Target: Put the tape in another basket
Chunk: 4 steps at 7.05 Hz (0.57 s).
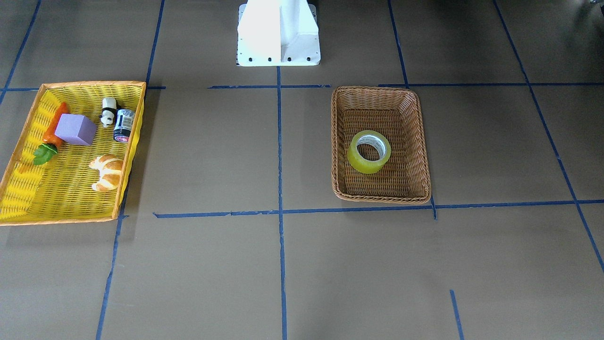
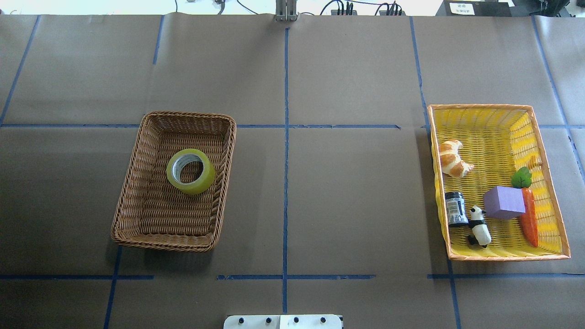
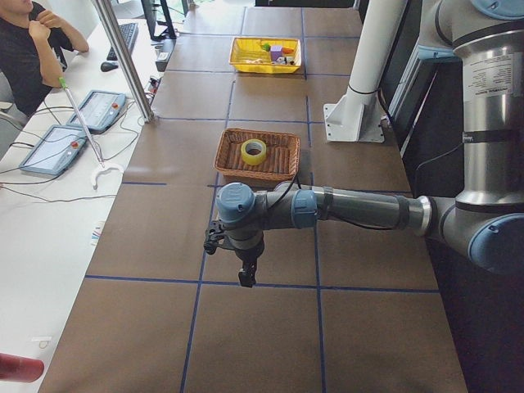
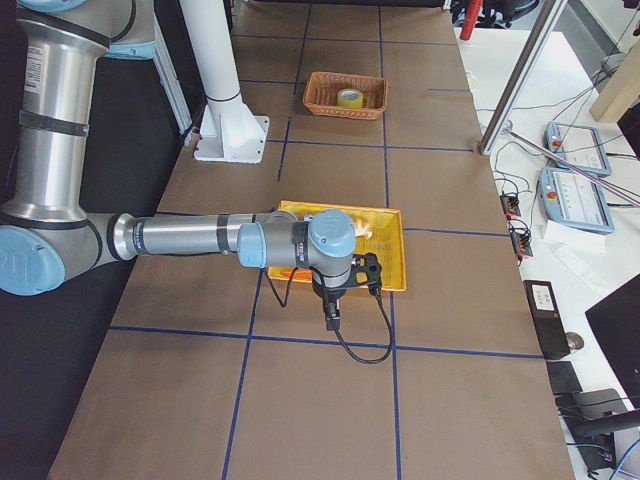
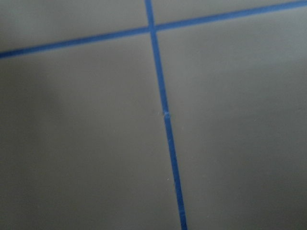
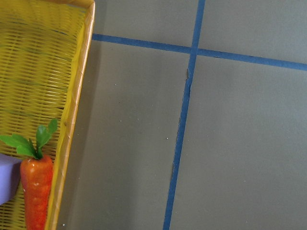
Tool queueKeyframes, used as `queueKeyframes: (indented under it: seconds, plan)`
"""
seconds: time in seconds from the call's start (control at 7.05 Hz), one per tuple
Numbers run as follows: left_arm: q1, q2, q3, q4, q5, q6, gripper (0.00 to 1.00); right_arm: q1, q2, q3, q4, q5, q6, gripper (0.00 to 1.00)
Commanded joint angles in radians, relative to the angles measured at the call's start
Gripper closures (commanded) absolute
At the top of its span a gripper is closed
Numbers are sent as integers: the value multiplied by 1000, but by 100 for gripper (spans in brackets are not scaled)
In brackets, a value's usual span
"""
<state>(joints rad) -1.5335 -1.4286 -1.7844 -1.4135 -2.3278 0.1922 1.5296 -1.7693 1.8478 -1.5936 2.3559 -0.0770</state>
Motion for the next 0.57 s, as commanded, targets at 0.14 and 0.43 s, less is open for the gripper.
queueKeyframes:
  seconds: [0.14,0.43]
  plan:
    - [1,22,16,-26,-1,-8,0,0,1,1,1,0,0,0]
    - [3,46,19,-28,7,-8,0,0,-1,1,1,0,0,0]
